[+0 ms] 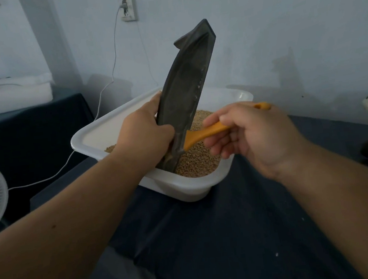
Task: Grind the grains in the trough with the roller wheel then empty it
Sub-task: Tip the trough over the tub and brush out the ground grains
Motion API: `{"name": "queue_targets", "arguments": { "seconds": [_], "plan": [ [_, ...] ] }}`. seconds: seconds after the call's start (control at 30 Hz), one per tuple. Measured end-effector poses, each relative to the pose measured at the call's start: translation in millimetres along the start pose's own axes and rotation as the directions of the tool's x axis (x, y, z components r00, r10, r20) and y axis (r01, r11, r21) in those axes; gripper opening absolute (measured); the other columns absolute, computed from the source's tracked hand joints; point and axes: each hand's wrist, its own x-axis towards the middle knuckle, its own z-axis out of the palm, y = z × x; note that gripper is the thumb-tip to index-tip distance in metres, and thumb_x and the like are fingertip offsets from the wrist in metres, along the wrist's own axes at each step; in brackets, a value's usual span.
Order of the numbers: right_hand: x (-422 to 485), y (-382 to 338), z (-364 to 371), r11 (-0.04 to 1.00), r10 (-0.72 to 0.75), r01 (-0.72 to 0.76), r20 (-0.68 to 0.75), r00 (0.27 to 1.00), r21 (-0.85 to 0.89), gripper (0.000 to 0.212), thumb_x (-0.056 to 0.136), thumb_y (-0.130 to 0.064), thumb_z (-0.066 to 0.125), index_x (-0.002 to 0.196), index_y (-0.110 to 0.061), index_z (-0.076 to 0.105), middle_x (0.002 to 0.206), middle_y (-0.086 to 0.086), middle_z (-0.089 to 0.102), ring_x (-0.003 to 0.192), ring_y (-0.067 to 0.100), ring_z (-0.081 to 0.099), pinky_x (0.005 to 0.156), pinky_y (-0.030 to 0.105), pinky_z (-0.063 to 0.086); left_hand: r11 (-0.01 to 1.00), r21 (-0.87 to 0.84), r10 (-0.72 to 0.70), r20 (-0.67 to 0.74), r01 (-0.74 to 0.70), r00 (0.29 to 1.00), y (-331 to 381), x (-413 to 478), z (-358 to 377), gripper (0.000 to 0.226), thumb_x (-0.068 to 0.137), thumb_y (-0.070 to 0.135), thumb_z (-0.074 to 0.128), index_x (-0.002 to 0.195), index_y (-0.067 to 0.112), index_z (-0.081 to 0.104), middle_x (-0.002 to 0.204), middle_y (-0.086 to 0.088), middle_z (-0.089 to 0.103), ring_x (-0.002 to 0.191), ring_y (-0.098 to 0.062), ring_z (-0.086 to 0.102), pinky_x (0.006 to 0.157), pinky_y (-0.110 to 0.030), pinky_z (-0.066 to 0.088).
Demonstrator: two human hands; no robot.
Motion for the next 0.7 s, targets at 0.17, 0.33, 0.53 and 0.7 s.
{"name": "queue_targets", "arguments": {
  "seconds": [0.17,0.33,0.53,0.7],
  "plan": [
    [-1,-15,-23,0.983,-0.143,0.126,-0.120,0.982,-0.137,0.026,0.075,-0.016,0.049,0.075,-0.012,0.075,0.066,0.016,0.070,0.053,0.025,0.065,0.043,0.025,0.046,1.000,-0.029,0.005,0.025,-0.005,1.000,0,-1,-2,0.068,0.084,0.017,0.053,0.142,0.047,0.036,0.094,0.017,0.066,0.072,-0.004,0.064,0.052,-0.015,0.053],
    [-5,-2,-7,0.988,-0.140,0.140,0.001,0.990,-0.060,0.026,0.082,-0.015,0.051,0.085,-0.016,0.076,0.076,0.016,0.072,0.065,0.028,0.068,0.053,0.027,0.051,1.000,-0.022,-0.006,0.013,0.006,1.000,1,-1,-2,0.066,0.086,0.021,0.056,0.143,0.047,0.035,0.087,0.021,0.063,0.072,-0.002,0.062,0.049,-0.008,0.043],
    [-18,1,-17,0.916,-0.273,0.230,-0.089,0.958,-0.329,0.025,0.085,-0.017,0.052,0.094,-0.026,0.074,0.083,0.001,0.074,0.074,0.018,0.071,0.058,0.025,0.054,0.999,-0.043,-0.012,0.026,0.013,1.000,1,-1,-3,0.067,0.086,0.019,0.053,0.144,0.046,0.034,0.095,0.018,0.065,0.069,-0.003,0.063,0.047,-0.008,0.045],
    [-23,7,-14,0.912,-0.224,0.219,0.026,0.974,-0.346,0.024,0.085,-0.016,0.054,0.093,-0.028,0.074,0.082,0.000,0.074,0.076,0.018,0.071,0.060,0.025,0.054,0.999,-0.031,-0.025,0.034,0.026,0.999,1,-1,-2,0.067,0.085,0.019,0.054,0.144,0.046,0.034,0.094,0.016,0.063,0.074,-0.006,0.063,0.052,-0.017,0.051]
  ]
}}
